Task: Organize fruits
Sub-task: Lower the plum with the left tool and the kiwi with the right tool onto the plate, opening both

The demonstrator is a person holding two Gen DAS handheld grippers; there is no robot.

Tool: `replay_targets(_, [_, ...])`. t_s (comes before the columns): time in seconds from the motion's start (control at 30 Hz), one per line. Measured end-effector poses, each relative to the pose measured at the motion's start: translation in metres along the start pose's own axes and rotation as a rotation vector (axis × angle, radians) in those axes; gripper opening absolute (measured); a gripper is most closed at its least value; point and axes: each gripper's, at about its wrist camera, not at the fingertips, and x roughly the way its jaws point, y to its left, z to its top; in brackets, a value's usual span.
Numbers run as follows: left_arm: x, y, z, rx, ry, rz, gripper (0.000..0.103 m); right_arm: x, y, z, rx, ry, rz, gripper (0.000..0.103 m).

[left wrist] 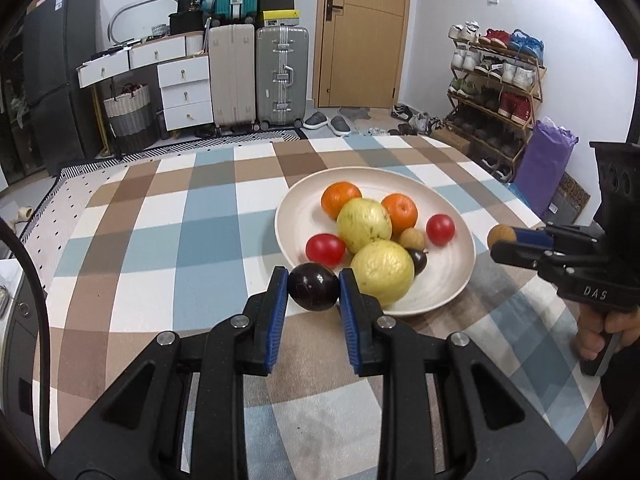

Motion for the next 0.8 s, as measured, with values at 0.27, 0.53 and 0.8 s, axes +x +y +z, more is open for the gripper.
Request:
replay_targets(0.27, [0.01,-0.006,0.009,0.013,0.0,0.018,0.023,0.009,-0.001,0.006,0.037,-0.002,0.005,0.029])
replay_targets(0.53, [0.02,-0.009,0.013,0.018,0.012,0.027,0.023,0.018,-0.002,0.009,0.075,0.002,-0.009,0.029])
replay_targets(0.8, [0.03,-0.008,0.017,0.009,0.017,0.022,0.023,0.025,0.001,0.012,0.078,0.007,-0.031,0.029])
